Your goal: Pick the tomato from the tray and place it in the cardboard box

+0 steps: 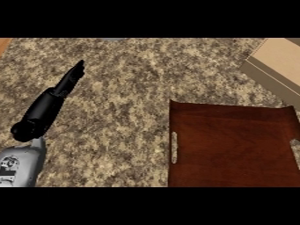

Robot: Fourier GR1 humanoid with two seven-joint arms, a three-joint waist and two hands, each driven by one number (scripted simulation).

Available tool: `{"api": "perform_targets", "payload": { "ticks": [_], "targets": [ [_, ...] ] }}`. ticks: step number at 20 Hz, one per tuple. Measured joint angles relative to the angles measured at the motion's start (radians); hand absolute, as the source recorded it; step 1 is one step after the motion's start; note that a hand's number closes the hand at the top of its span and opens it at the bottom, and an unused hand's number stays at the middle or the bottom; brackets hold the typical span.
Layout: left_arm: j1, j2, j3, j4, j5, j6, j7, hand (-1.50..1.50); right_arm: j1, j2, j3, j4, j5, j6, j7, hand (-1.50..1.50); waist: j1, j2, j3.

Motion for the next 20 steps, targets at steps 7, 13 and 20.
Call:
{"api": "perform_targets", "payload": {
  "ticks": [7, 13, 20],
  "targets": [
    [-0.006, -0.019, -0.018, 0.008, -0.018, 0.013, 0.004, 0.00, 0.006, -0.076, 0.057, 0.157, 0.062, 0.084, -0.106, -1.50, 0.007, 0.002, 0.001],
    [-0.016, -0.007, -0.004, 0.018, -0.011, 0.005, -0.003, 0.00, -0.021, -0.099, 0.020, 0.217, 0.016, 0.125, -0.266, -1.50, 0.010, 0.002, 0.003],
    [-0.003, -0.006, 0.003, 0.023, -0.006, 0.005, -0.010, 0.00, -0.084, -0.118, -0.287, 0.305, -0.278, 0.167, -0.277, -1.50, -0.003, -0.001, 0.005]
  ]
}}
